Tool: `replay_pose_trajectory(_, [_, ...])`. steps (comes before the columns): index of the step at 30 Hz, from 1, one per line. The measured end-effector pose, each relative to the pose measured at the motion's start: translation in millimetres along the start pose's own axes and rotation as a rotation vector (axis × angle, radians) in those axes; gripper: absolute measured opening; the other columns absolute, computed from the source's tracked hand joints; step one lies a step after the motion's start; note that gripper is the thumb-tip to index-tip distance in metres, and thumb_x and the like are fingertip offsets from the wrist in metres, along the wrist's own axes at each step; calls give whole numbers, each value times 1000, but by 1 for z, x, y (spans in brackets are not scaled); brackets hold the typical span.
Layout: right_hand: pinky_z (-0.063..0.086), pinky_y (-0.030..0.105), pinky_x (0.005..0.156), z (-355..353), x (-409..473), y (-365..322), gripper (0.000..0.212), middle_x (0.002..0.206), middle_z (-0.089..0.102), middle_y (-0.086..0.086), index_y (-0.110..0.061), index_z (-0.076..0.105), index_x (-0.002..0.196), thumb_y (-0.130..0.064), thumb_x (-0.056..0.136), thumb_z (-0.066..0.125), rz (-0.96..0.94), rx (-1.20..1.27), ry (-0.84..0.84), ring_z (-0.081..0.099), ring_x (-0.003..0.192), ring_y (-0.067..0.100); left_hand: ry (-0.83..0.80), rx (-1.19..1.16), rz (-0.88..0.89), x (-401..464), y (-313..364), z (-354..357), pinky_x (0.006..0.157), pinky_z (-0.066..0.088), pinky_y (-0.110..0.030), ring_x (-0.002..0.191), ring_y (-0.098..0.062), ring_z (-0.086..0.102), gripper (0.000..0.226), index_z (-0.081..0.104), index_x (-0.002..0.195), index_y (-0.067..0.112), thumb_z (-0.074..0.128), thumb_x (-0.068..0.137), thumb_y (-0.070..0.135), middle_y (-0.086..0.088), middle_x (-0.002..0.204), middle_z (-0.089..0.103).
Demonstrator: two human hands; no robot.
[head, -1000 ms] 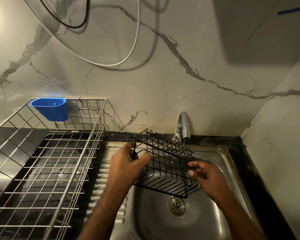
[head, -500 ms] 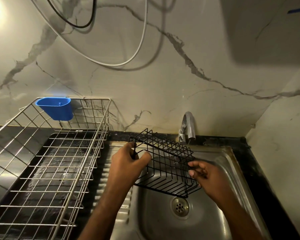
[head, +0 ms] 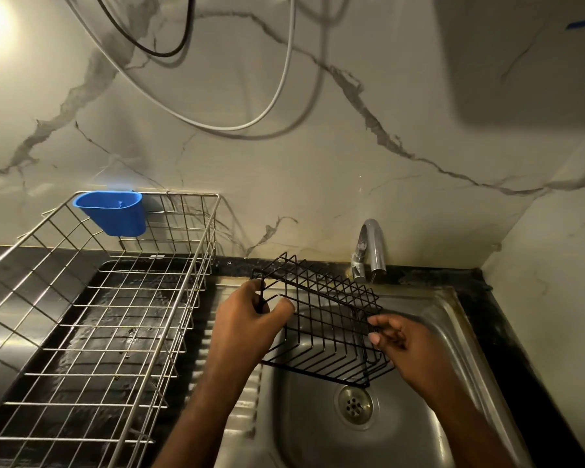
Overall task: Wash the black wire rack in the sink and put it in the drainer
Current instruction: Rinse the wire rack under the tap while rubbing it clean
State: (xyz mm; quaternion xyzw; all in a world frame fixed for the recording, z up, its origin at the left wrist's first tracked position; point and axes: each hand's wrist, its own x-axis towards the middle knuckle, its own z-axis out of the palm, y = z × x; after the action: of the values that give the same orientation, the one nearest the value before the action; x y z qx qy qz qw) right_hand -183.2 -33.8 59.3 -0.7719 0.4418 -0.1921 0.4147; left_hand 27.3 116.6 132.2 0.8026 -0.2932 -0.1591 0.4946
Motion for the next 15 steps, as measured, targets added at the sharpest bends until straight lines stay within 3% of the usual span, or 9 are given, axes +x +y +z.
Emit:
replay_pose_trajectory(6, [48,16,78,-1,-1,-2,28,97,70,-14,-35,67,111,-23,87,73,-19,-33,-7,64,92,-2,3,46,-14,0,1,-4,62,48,-28,66,-10,60,55,61,135,13,72,84,32,1,70,63])
replay_pose_trajectory(9, [52,21,82,-4,-3,-1,27,95,71,-13,-37,67,109,-23,86,74,-11,-31,-2,65,92,-1,-4,75,-24,-1,2,-4,67,51,-34,69,-13,64,52,63,131,13,73,83,32,1,71,66])
replay_pose_trajectory(11, [53,23,83,-7,-4,1,28,93,72,-13,-39,67,107,-23,85,74,-10,-36,4,66,91,0,-18,81,-40,-3,1,-2,62,50,-32,71,-13,65,53,63,130,13,73,82,34,1,76,68])
replay_pose_trajectory(15, [46,14,77,-12,-7,-2,28,93,71,-16,-39,67,107,-22,86,74,-21,-66,1,65,91,-3,-65,48,-81,-8,-1,-3,60,45,-24,76,-10,66,71,63,131,14,68,70,51,2,89,71])
